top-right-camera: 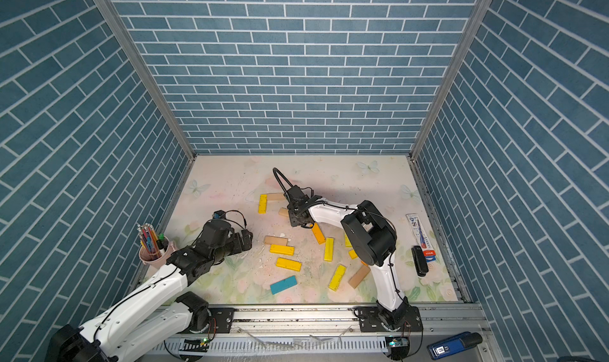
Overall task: Assemble the number 8 with building blocks
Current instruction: Assemble the building block at the center of the board.
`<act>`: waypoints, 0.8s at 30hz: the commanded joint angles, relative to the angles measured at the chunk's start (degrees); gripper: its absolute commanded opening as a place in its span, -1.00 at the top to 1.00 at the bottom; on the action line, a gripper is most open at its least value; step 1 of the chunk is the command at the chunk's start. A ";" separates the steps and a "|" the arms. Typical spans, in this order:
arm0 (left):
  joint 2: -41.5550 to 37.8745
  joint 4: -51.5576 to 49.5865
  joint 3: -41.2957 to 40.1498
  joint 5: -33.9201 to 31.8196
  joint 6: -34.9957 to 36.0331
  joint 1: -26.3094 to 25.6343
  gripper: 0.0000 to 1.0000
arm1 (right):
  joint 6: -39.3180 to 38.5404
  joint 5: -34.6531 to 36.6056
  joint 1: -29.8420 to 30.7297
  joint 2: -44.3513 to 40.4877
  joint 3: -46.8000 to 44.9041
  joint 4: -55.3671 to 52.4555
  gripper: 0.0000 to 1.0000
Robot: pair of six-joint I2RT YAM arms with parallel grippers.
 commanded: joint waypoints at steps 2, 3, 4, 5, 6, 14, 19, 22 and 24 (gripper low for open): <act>0.93 1.22 0.48 0.79 0.03 0.32 -0.99 | -0.11 -2.59 -0.16 0.45 0.65 -0.27 0.13; 1.30 1.32 0.59 1.00 0.04 0.27 -0.99 | -0.61 -2.71 -0.23 0.70 1.11 -0.35 0.14; 1.71 1.44 0.68 1.25 0.06 0.28 -0.99 | -1.33 -3.10 -0.34 1.00 1.44 -0.40 0.15; 1.98 1.53 0.79 1.33 -0.01 0.32 -0.99 | -1.97 -3.40 -0.46 1.18 1.59 -0.40 0.15; 2.28 1.61 0.87 1.49 0.03 0.33 -0.99 | -2.71 -3.62 -0.62 1.36 1.93 -0.50 0.15; 3.00 1.64 1.03 0.81 -0.74 0.33 -0.99 | -9.20 -5.37 -1.52 1.99 2.32 -0.60 0.16; 3.34 1.14 1.51 0.27 -1.73 0.31 -0.99 | -13.05 -5.93 -2.00 2.99 3.73 -0.92 0.15; 3.92 0.48 2.02 -0.16 -2.48 0.33 -0.99 | -14.72 -5.81 -1.99 3.87 5.06 -1.55 0.16; 4.35 0.38 2.28 0.24 -2.97 0.56 -0.99 | -15.23 -5.81 -2.04 4.32 5.83 -1.82 0.16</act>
